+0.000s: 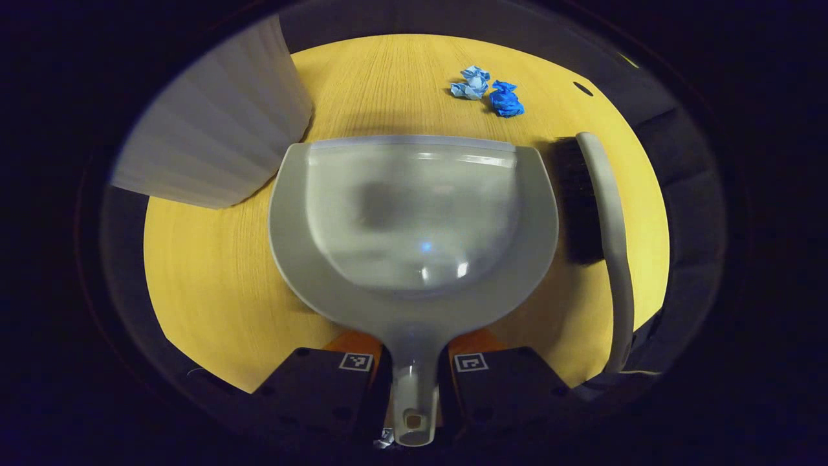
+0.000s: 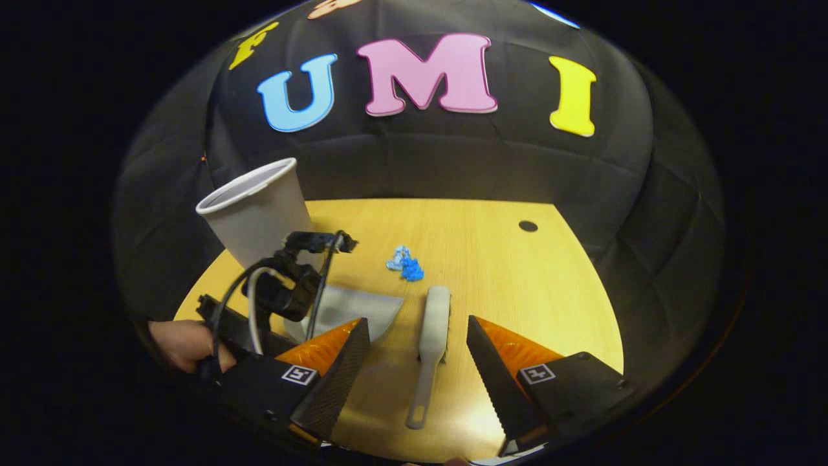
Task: Pick up the small broom and dustpan from the desktop, sweep the trash into the dustpan with the broom, and then empty the trash into the garbage bin.
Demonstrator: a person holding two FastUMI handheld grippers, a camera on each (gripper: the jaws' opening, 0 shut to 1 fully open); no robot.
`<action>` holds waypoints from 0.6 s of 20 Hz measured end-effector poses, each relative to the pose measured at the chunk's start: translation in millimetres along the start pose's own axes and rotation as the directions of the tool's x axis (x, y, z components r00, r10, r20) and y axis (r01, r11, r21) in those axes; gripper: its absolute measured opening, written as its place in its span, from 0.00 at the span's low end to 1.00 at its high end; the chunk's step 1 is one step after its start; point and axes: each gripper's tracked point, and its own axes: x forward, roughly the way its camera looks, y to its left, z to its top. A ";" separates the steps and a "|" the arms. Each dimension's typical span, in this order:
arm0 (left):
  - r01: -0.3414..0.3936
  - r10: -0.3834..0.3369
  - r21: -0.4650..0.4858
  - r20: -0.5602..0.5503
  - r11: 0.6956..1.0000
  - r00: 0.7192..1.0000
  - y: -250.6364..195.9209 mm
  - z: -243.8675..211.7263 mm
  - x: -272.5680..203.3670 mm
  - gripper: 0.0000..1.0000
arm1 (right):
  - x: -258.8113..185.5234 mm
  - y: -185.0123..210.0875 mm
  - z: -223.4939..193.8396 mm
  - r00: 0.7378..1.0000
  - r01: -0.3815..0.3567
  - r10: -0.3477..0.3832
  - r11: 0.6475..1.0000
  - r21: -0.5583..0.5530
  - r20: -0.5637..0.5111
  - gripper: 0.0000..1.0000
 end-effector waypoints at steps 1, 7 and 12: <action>0.003 -0.003 0.002 0.010 1.000 1.000 2.7 -4.7 0.1 0.29 | 4.1 -2.1 -10.6 0.998 0.015 -0.013 1.000 0.027 -0.063 0.93; 0.057 -0.055 -0.028 0.070 0.998 0.996 6.2 -23.9 1.2 0.29 | 54.1 -25.8 -79.9 0.911 0.164 -0.104 0.979 0.118 -0.400 0.94; 0.069 -0.067 -0.015 0.089 0.998 0.994 7.0 -27.8 2.1 0.29 | 70.5 -47.0 -121.7 0.816 0.249 -0.174 0.966 0.063 -0.552 0.92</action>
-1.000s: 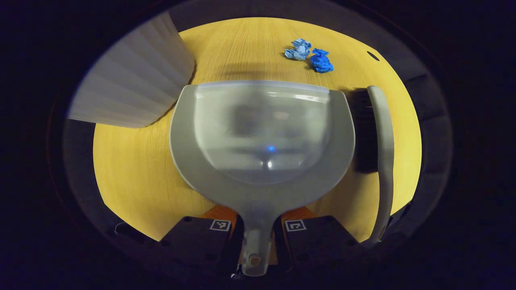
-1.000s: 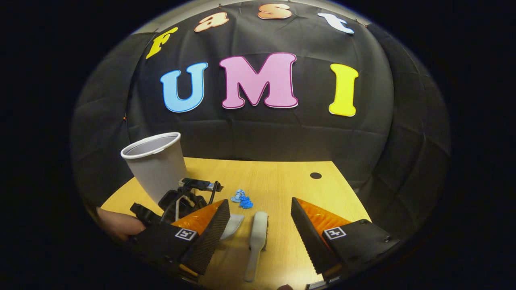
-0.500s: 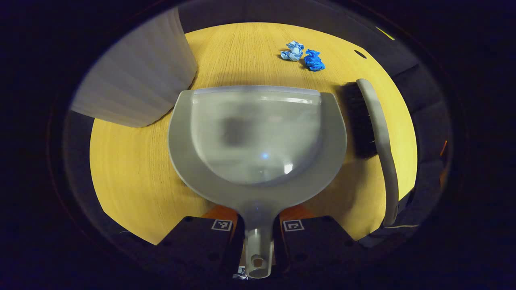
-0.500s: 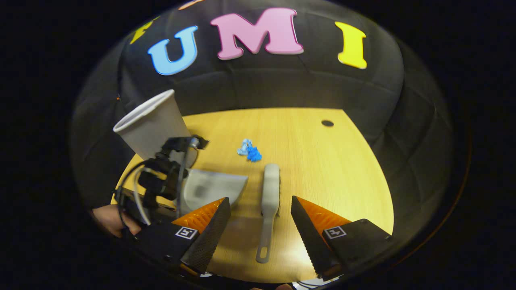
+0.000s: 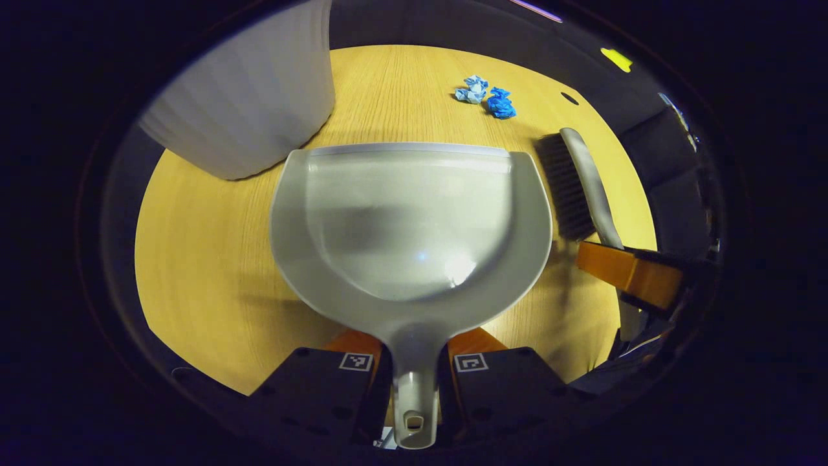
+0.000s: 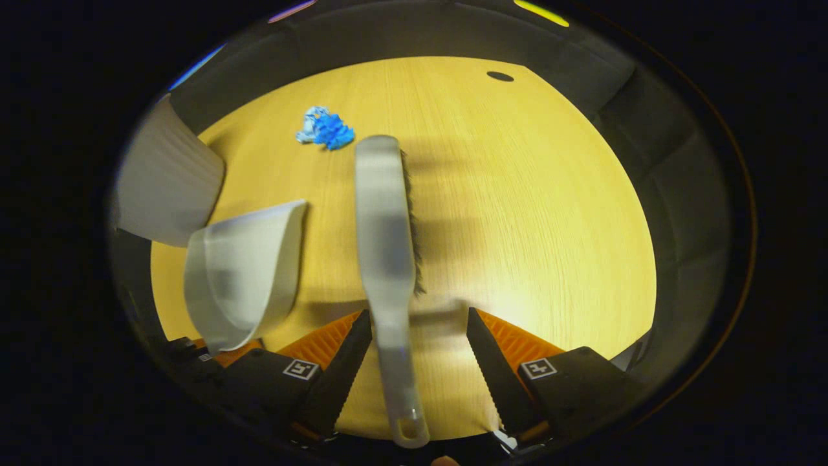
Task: Pick up the small broom and dustpan from the desktop, sweep the trash into the dustpan with the broom, and then empty the trash into the garbage bin.
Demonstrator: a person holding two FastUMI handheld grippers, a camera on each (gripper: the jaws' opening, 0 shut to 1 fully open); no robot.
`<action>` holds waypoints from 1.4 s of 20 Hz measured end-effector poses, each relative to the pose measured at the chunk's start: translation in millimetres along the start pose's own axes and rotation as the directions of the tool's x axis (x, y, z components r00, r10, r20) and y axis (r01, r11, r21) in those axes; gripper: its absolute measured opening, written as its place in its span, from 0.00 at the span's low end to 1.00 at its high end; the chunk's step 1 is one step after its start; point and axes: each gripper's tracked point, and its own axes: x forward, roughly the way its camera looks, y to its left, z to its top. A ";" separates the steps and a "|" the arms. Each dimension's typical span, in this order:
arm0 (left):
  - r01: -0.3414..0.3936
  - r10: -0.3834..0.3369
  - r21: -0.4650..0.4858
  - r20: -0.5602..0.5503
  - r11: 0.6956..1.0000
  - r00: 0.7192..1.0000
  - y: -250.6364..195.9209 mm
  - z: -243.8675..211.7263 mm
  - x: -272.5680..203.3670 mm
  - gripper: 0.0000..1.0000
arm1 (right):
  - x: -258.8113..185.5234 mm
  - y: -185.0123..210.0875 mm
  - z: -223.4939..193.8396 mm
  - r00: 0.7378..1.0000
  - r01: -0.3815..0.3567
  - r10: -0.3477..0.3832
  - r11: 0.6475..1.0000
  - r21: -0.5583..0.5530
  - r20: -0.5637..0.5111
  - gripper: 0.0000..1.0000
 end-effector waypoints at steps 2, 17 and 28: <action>0.003 -0.003 0.001 0.004 1.000 1.000 0.5 -1.7 -0.6 0.29 | 9.3 -1.5 4.5 1.000 0.016 -0.016 1.000 -0.024 -0.002 0.86; 0.027 -0.028 0.046 0.015 0.999 0.999 2.0 -3.7 0.0 0.29 | -16.3 1.8 37.5 0.979 -0.179 0.175 0.983 -0.040 -0.101 0.27; 0.019 -0.009 0.245 -0.043 0.969 0.999 15.5 15.6 -8.3 0.29 | -10.3 13.0 213.5 0.988 -0.106 0.135 0.947 -0.303 0.078 0.26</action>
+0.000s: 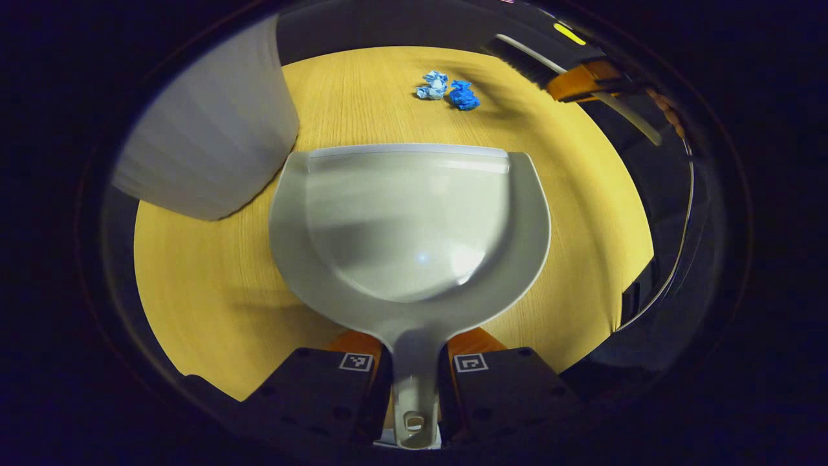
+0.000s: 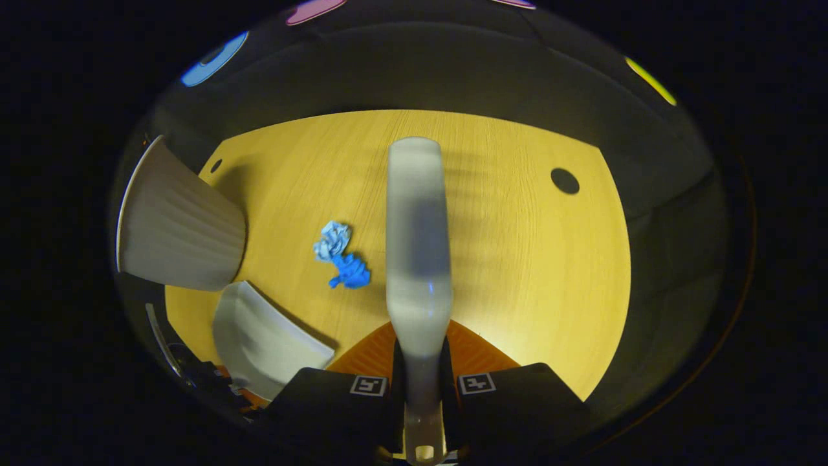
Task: Pick up the small broom and dustpan from the desktop, sweep the trash into the dustpan with the broom, and then empty the trash into the garbage bin.
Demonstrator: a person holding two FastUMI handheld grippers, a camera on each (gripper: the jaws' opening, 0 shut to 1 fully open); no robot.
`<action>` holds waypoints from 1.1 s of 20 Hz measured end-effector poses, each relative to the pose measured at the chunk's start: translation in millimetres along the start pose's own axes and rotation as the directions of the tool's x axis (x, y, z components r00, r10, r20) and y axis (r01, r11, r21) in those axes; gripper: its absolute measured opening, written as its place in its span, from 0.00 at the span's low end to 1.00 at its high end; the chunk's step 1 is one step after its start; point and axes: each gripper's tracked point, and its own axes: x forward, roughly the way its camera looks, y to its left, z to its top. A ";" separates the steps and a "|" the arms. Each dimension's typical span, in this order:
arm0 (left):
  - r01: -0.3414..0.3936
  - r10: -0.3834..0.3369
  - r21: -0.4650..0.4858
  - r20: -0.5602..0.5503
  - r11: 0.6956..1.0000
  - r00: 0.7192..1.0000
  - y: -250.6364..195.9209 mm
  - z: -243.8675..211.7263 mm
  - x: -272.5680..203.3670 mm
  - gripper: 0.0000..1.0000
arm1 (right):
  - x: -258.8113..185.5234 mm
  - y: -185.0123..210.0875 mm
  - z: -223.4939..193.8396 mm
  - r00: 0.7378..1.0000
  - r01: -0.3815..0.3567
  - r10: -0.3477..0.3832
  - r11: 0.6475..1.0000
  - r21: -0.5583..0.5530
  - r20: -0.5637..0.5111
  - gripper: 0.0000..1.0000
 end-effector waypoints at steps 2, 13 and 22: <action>0.001 0.000 0.047 -0.024 0.999 1.000 4.6 9.9 0.1 0.29 | 18.4 -8.7 17.1 1.000 0.018 -0.020 0.997 -0.081 -0.017 0.26; -0.026 0.050 0.272 -0.083 0.962 0.995 46.6 64.3 -1.1 0.29 | 68.0 14.0 5.9 0.964 -0.177 0.086 0.913 -0.368 -0.252 0.26; 0.020 -0.017 0.374 -0.011 0.927 1.000 60.2 72.1 7.3 0.29 | 31.6 48.1 -44.0 0.828 -0.512 0.262 0.712 -0.480 -0.496 0.27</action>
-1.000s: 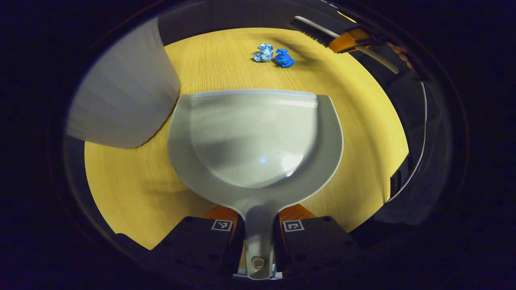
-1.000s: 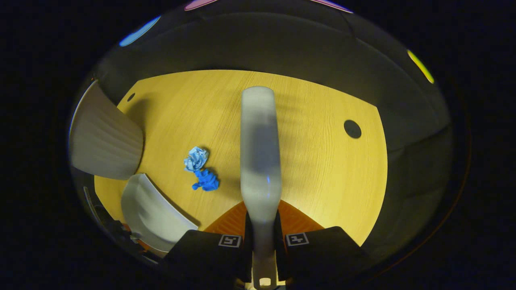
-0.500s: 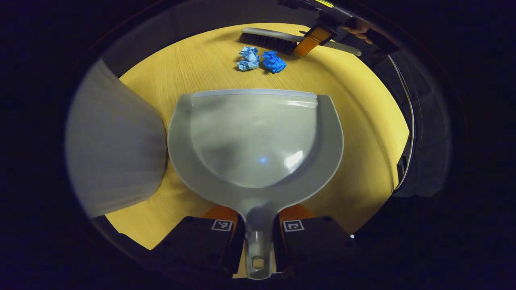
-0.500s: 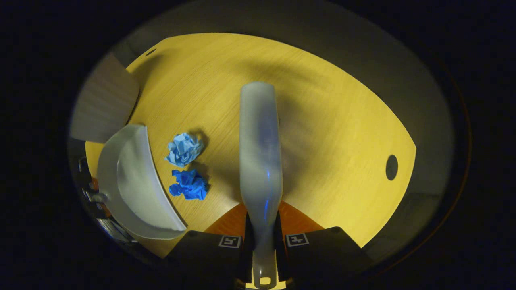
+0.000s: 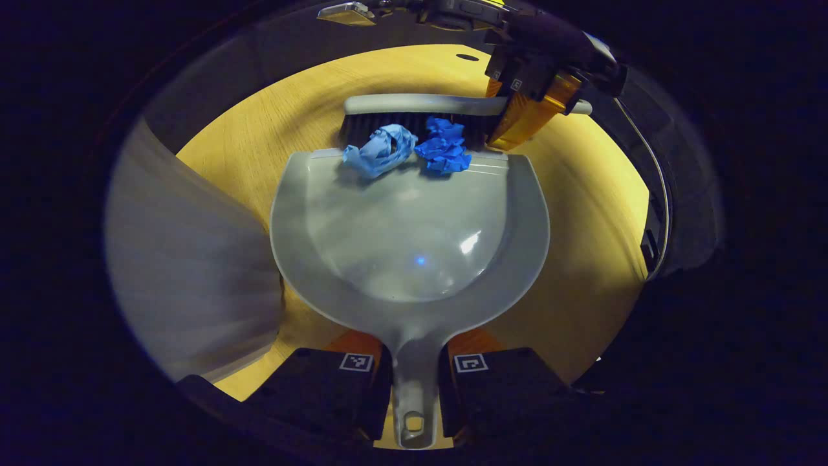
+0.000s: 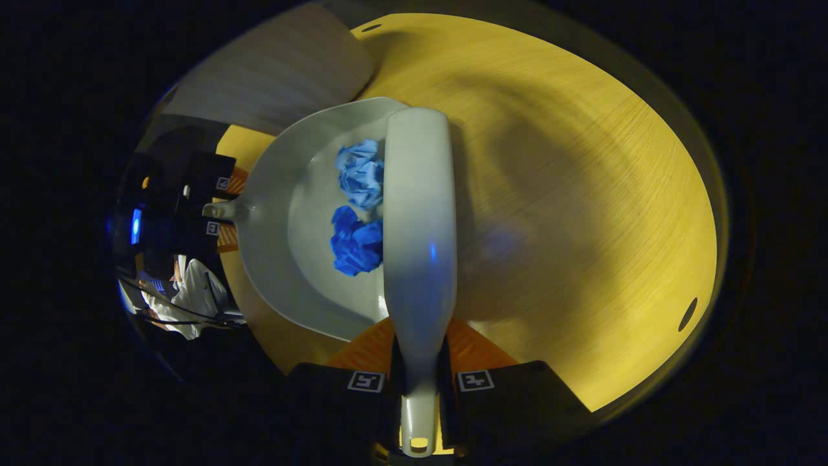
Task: Pick up the small broom and dustpan from the desktop, sweep the trash into the dustpan with the broom, and then empty the trash into the garbage bin.
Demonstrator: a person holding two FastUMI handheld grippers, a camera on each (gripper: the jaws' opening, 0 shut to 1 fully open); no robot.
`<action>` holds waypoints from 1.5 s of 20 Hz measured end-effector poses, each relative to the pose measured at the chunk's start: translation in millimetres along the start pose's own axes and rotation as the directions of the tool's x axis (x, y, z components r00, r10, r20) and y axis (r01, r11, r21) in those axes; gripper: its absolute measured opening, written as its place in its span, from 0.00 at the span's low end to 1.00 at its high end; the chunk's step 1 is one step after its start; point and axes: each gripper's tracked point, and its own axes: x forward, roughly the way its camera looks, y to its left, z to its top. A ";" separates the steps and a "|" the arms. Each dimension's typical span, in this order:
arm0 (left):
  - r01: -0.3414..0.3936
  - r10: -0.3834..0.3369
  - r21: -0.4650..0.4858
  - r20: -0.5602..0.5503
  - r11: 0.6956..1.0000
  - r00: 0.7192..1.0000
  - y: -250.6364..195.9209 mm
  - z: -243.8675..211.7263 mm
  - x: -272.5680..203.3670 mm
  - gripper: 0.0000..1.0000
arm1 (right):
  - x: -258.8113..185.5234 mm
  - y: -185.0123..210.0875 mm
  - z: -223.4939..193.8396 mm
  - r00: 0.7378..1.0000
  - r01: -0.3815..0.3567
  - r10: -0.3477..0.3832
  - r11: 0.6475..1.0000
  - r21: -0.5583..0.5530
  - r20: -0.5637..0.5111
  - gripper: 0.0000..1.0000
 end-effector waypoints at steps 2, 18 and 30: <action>0.000 0.000 0.006 0.025 1.000 1.000 -0.6 -0.4 3.8 0.29 | -12.0 1.6 1.6 0.999 -0.010 0.009 0.999 0.035 0.040 0.26; -0.045 0.051 -0.028 0.226 0.999 0.973 1.7 16.6 -47.2 0.29 | -67.3 -146.7 -21.5 0.917 0.030 -0.182 0.919 0.394 0.354 0.27; -0.412 0.411 -0.264 -0.063 0.872 0.910 89.6 33.5 -48.7 0.29 | -89.1 -126.3 -27.4 0.839 -0.123 -0.164 0.871 0.475 0.519 0.26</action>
